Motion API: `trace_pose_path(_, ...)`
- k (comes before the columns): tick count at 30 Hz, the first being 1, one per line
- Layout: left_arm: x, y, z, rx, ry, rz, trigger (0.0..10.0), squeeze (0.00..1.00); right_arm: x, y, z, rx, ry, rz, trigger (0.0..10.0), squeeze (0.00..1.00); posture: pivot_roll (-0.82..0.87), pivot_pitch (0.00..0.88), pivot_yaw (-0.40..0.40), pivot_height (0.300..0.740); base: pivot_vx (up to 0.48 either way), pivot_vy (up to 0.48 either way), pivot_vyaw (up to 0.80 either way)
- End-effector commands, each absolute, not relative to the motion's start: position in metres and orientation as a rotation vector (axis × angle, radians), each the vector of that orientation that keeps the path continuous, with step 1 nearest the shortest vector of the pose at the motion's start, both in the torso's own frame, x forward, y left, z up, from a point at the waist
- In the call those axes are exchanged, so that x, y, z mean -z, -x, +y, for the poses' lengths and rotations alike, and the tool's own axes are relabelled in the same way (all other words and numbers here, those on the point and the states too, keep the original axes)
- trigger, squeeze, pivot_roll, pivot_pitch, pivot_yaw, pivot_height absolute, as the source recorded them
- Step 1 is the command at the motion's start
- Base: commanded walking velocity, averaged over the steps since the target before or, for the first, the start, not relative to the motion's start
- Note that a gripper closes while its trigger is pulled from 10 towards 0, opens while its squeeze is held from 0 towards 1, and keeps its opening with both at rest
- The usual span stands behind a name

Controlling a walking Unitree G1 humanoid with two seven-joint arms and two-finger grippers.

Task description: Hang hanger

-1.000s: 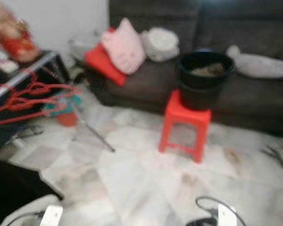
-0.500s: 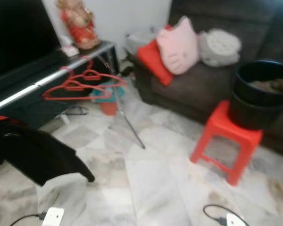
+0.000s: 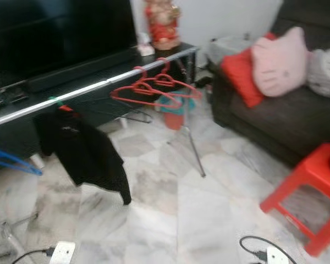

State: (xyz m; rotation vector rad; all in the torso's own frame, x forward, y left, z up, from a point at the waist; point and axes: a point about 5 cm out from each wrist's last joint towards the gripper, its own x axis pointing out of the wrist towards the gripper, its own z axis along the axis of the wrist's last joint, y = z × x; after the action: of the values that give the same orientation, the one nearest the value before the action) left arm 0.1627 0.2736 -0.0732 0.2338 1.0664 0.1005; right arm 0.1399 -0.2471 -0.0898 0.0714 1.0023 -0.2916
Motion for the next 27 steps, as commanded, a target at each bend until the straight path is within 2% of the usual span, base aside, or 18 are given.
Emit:
trace_pose_path(1,0.074,-0.159,0.277,-0.111,-0.24,1.085,10.0,0.0,0.087,-0.143,-0.252,0.301,-0.075,0.982,10.0,0.0,-0.13,0.0,0.025,0.719,0.0,0.0,0.8)
trace_pose_path(4,0.074,-0.159,0.277,-0.112,-0.238,1.083,10.0,0.0,0.085,-0.138,-0.264,0.312,-0.068,0.98,10.0,0.0,-0.13,0.0,0.024,0.719,0.0,0.0,0.8)
trace_pose_path(11,0.074,-0.159,0.277,-0.114,-0.237,1.082,10.0,0.0,0.083,-0.136,-0.271,0.322,-0.062,0.975,10.0,0.0,-0.13,0.0,0.024,0.719,0.0,0.0,0.8)
trace_pose_path(27,0.073,-0.16,0.278,-0.113,-0.241,1.081,10.0,0.0,0.083,-0.142,-0.265,0.317,-0.06,0.973,10.0,0.0,-0.13,0.0,0.028,0.719,0.0,0.0,0.8)
